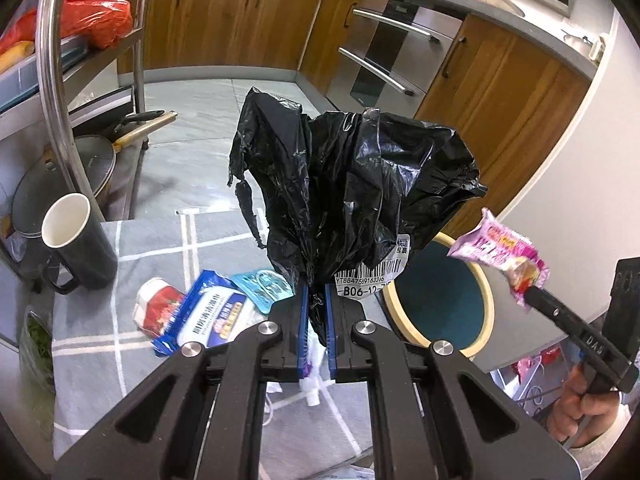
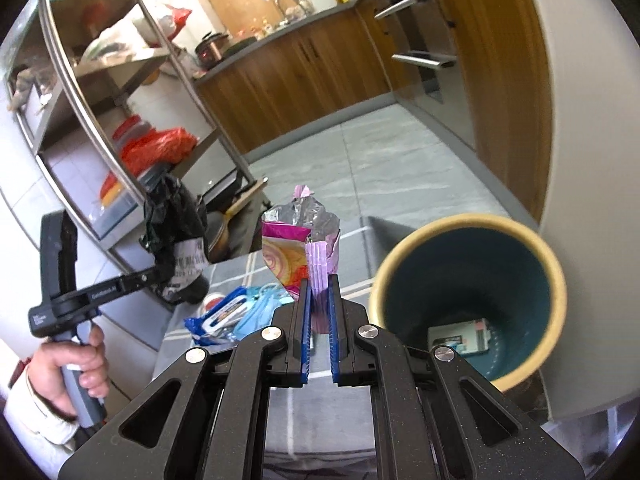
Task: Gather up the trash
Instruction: 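Carry the black bag and pink wrapper over the teal bin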
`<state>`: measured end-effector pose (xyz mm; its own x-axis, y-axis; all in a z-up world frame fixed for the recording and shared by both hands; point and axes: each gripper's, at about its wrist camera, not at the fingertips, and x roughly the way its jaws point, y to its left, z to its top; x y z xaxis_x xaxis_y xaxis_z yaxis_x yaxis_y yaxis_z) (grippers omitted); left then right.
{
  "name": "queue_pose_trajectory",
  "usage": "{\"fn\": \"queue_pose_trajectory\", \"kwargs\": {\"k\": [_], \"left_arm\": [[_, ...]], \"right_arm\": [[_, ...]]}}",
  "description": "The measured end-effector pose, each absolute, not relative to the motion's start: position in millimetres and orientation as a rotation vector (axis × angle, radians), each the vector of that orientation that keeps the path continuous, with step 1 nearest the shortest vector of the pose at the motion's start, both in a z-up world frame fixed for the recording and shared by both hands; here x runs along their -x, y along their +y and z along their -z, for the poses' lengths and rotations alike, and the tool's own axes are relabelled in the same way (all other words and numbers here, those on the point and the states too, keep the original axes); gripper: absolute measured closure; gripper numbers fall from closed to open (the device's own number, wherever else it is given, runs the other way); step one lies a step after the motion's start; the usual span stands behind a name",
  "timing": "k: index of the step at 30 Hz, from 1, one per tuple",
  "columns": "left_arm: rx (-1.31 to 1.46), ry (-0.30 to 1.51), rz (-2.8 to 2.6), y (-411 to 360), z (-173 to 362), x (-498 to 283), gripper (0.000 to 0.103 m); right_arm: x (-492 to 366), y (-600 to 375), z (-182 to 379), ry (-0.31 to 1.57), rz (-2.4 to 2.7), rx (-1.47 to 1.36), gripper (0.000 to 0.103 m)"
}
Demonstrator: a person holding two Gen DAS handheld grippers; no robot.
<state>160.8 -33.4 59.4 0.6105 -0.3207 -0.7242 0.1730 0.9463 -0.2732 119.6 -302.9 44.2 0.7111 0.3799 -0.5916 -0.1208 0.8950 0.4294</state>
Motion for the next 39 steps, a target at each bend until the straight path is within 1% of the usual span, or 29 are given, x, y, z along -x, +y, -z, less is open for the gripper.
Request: {"fn": "queue_pose_trajectory", "kwargs": {"k": [9,19,27,31,33,34,35,36,38,39], "left_arm": [[0.136,0.924,0.369,-91.7,-34.1,-158.7,0.097],[0.043,0.966,0.477,-169.5,-12.8,-170.8,0.096],[-0.033,1.064,0.548,-235.3,25.6,-184.9,0.096],[-0.051,1.120,0.566,-254.9,48.3,-192.7,0.096],[-0.047,1.136,0.572,-254.7,55.8,-197.8,0.091],[-0.035,1.141,0.580,-254.0,58.2,-199.6,0.085],[-0.025,1.144,0.586,-252.3,59.4,-201.0,0.074],[-0.021,1.141,0.585,-253.2,59.0,-200.9,0.068],[-0.018,1.129,0.584,-251.5,57.3,-201.6,0.050],[-0.017,1.119,0.585,-249.5,54.8,-201.7,0.048]], "right_arm": [[-101.3,-341.5,-38.1,0.715,-0.180,-0.360,0.094],[-88.9,-376.2,-31.4,0.696,-0.079,-0.413,0.094],[-84.2,-397.5,-20.5,0.705,-0.016,-0.442,0.094],[-87.0,-403.8,-11.3,0.728,0.012,-0.463,0.094],[-88.3,-406.2,-6.4,0.740,0.022,-0.467,0.094],[-89.3,-406.5,-4.8,0.745,0.025,-0.466,0.094],[-90.6,-406.5,-3.4,0.751,0.030,-0.465,0.094],[-92.2,-406.4,-1.0,0.759,0.036,-0.465,0.094],[-95.1,-405.4,2.1,0.770,0.042,-0.463,0.094],[-96.6,-404.8,3.8,0.776,0.046,-0.461,0.094]]}}
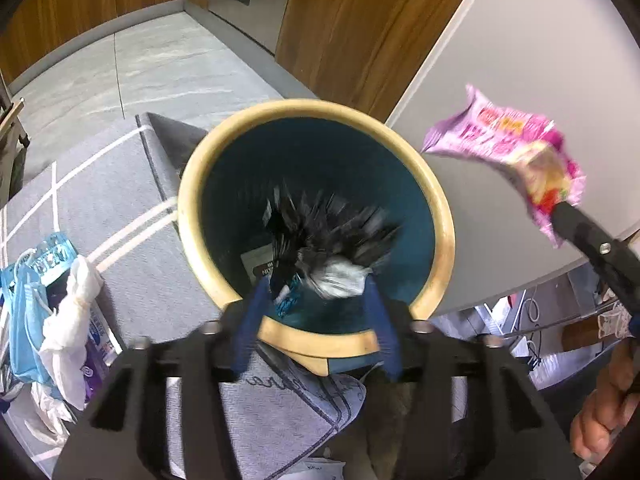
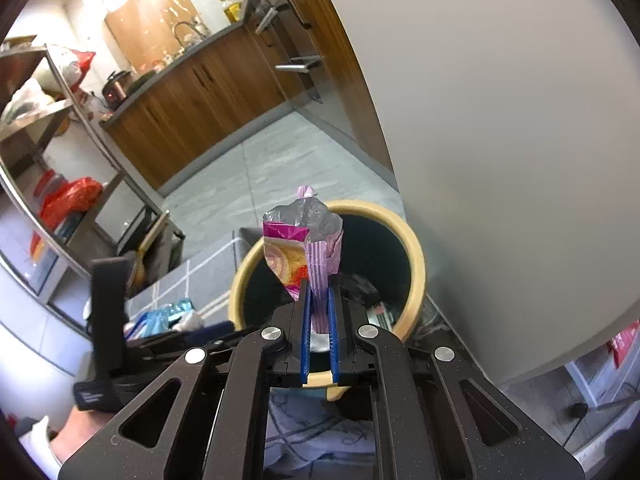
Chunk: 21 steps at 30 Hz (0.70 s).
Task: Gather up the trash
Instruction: 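Carry the black bag and pink wrapper over the teal bin, then open both grippers to drop the bag and wrapper into the bin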
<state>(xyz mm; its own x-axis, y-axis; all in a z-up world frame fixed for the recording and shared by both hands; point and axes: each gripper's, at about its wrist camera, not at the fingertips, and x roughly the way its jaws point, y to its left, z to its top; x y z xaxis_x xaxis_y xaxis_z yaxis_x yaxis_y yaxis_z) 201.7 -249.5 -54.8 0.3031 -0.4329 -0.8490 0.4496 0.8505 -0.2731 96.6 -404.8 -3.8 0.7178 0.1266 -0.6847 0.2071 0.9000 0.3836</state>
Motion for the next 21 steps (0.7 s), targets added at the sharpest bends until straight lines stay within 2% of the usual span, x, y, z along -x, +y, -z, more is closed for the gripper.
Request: {"fn": "queue_pose_trajectory", "kwargs": {"k": [3,14,16,19,21], "left_arm": [[-0.012,1.103,0.583,-244.1,46.1,-199.8,0.045],[0.005,0.994,0.517,-198.2,6.4,-185.8,0.015],[0.021,0.979,0.502,-187.0,0.2,-182.6,0.012],[0.036,0.959,0.488,-175.2,-6.9,-177.1,0.010],[0.037,0.945,0.481,-167.9,-11.8,-174.1,0.010]], "right_arm": [[-100.8,-402.1,10.3,0.798,0.051,-0.457,0.094],[-120.1,-381.7,31.1,0.889,0.074,-0.382,0.093],[-122.4,-378.4,34.3,0.900,0.076,-0.373,0.092],[-124.3,-374.5,35.0,0.905,0.071,-0.360,0.083],[-123.4,-371.9,33.9,0.897,0.073,-0.351,0.062]]}}
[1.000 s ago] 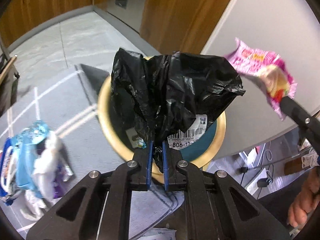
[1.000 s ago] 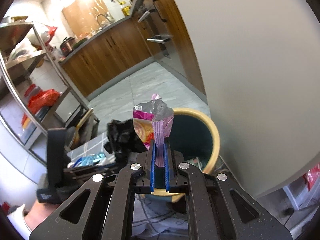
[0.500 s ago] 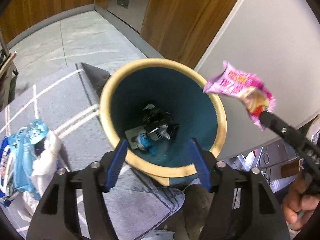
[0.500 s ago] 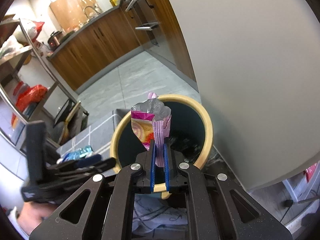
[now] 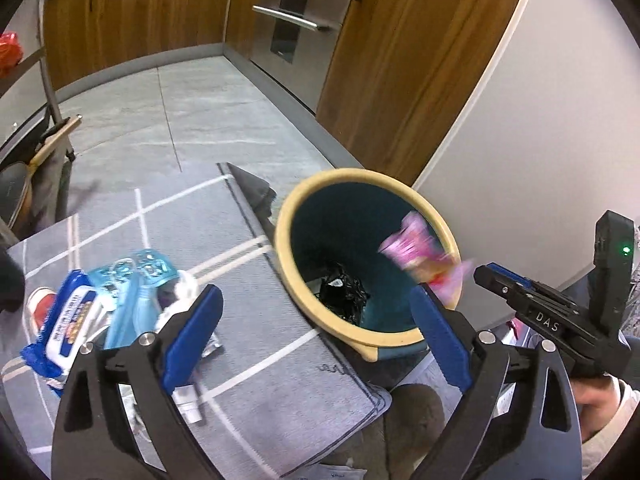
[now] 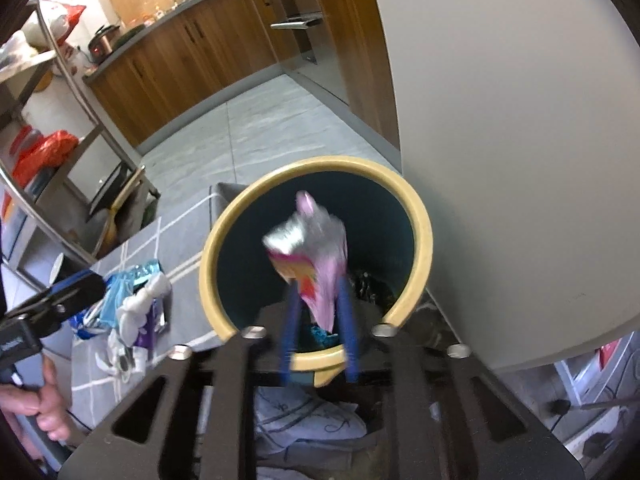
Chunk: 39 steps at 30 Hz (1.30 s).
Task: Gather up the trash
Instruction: 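Open both grippers to drop the bag and wrapper into the bin, then move both grippers back over the remaining trash on the cloth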
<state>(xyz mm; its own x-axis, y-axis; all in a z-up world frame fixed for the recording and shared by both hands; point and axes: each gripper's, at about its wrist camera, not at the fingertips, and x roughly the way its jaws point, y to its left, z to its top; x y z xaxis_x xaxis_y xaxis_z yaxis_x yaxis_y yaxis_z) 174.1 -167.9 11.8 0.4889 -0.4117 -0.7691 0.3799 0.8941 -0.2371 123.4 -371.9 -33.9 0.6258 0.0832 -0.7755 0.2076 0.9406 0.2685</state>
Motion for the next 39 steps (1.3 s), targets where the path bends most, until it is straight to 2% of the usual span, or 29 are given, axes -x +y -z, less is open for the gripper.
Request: {"fn": "queue_pose_trajectory", "kwargs": {"k": [8,11,14,24,34,39], "left_arm": [[0.016,0.893,0.467,-145.3,-21.1,-160.9,0.006],[0.017,0.876,0.454,-134.5,-23.4,-155.7,0.006],[0.023,0.856,0.425,-118.0,-24.6,-148.9,0.006],[0.037,0.826,0.321,-55.0,-27.3,-133.2,0.006],[0.087,0.909,0.224,-3.9,-1.8,-127.8,0.006],[0.065,0.958,0.191,7.3,18.7,-132.3,0.013]], "right_arm": [[-121.7,-362.9,24.7,0.865,0.060,-0.312,0.022],[-119.7,-358.1,18.8,0.846,0.049,-0.302,0.012],[-118.9,-349.3,13.7,0.840,0.045,-0.275,0.007],[-114.6,-318.4,9.3,0.846,-0.024,-0.167,0.006],[-113.3,-293.1,6.2,0.863,-0.136,-0.125,0.006],[-115.6,-282.9,6.4,0.873,-0.175,-0.146,0.006]]}}
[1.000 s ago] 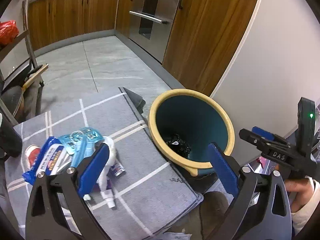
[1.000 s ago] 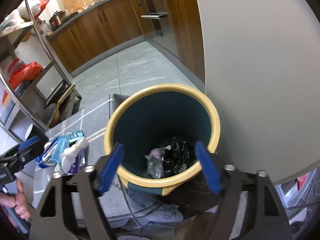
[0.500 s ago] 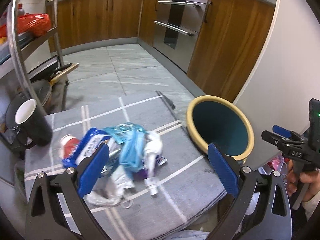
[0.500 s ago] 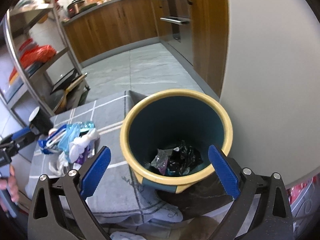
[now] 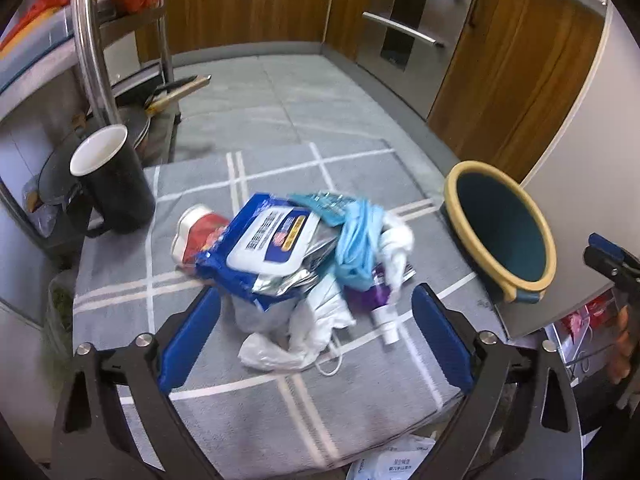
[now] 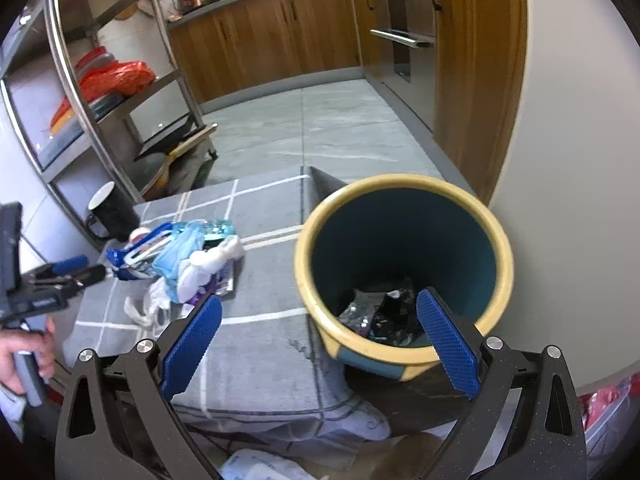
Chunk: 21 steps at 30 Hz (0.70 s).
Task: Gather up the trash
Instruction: 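Move both grippers back over the remaining trash on the cloth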
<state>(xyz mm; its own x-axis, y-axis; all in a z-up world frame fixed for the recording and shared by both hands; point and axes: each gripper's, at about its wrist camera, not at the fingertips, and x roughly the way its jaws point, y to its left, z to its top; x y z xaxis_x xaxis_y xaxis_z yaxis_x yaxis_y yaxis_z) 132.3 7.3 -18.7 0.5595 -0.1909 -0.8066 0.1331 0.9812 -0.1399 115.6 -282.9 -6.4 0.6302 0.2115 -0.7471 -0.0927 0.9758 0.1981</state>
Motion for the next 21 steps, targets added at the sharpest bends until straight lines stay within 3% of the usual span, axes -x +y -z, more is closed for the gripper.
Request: {"fn": "queue_pose_trajectory", "kwargs": {"k": [10,14,21], "left_arm": [[0.104,0.998,0.154,27.6,34.1,-136.2,0.018],[0.120,0.995,0.152,34.0,34.7,-136.5,0.018],[0.148,0.969,0.156,42.5,28.9,-136.8,0.019]], "right_arm": [[-142.7,-254.8,18.8,0.925,-0.251,-0.289,0.009],[-159.1,-234.4,31.2,0.971,-0.267,-0.314,0.024],[-185.8,-196.9,62.0,1.057,-0.298,-0.377,0.034]]}}
